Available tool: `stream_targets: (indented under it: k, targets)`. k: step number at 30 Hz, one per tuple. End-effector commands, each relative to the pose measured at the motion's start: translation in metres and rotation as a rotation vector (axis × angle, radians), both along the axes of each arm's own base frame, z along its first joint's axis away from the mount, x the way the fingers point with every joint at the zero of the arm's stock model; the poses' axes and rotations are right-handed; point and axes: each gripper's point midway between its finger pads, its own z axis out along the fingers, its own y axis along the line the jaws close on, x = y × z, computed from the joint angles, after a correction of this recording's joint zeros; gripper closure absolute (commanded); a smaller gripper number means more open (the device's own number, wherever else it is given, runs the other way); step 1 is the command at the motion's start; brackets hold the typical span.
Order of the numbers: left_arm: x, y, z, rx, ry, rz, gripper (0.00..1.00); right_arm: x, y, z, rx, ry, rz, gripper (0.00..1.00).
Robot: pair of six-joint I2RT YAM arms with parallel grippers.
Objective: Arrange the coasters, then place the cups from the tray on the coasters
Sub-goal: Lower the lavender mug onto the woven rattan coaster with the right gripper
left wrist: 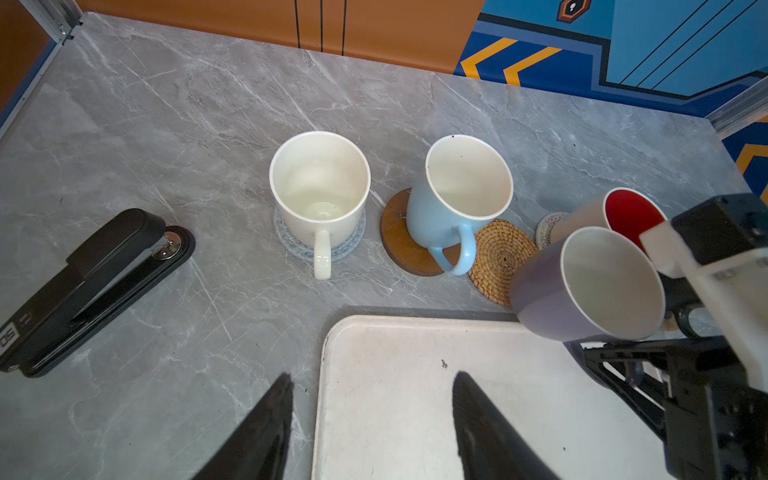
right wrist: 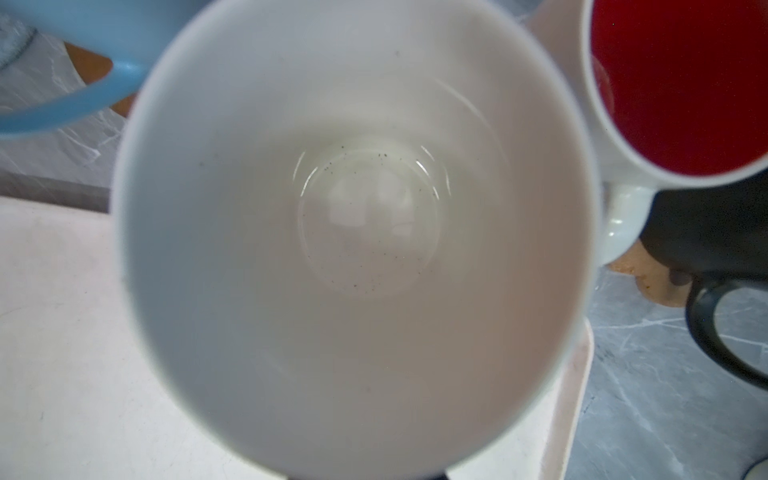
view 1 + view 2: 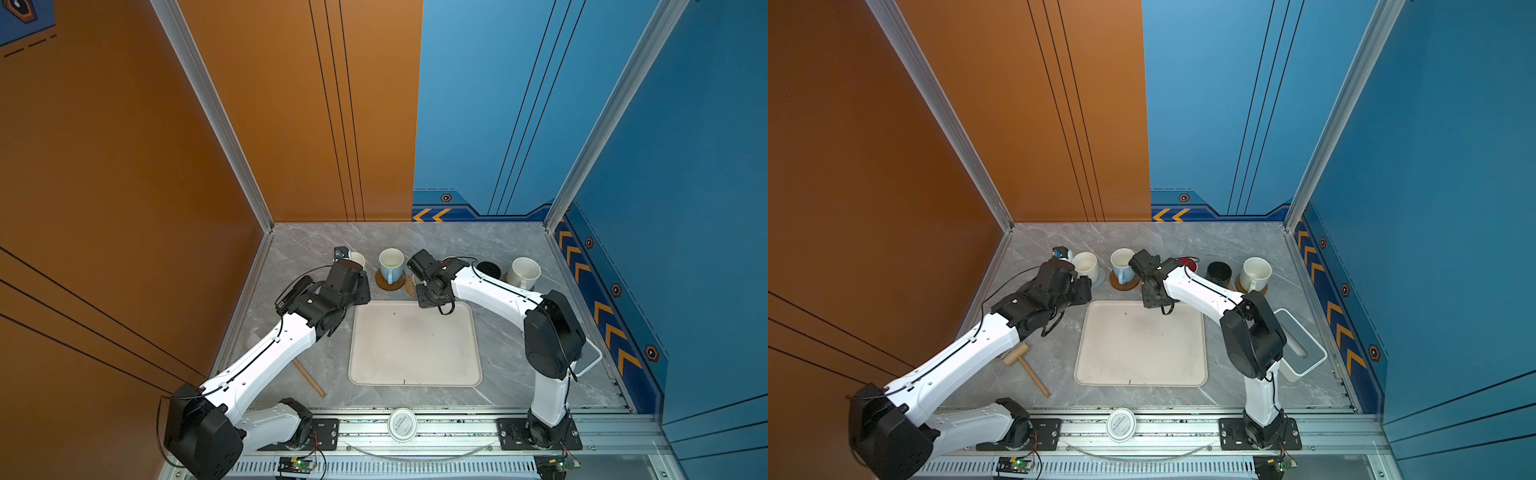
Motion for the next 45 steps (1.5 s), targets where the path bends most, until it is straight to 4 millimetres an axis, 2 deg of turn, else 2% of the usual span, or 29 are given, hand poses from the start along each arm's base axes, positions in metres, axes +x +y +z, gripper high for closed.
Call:
stream_targets:
  k: [1,3,15,45]
  targets:
    - [-0.001,0.006,0.005,-0.007,0.0,0.023,0.38,0.02,0.017,0.019,0.055,-0.074,0.026,1.0]
    - [-0.001,0.006,0.003,-0.004,0.006,0.022,0.38,0.031,0.008,0.018,0.06,-0.075,-0.001,1.0]
    - [0.001,0.005,0.005,-0.009,0.009,0.03,0.38,0.053,0.014,0.007,0.08,-0.069,0.004,1.0]
    - [0.001,0.007,0.0,-0.004,0.024,0.039,0.38,0.05,0.013,-0.022,0.093,-0.005,-0.015,1.0]
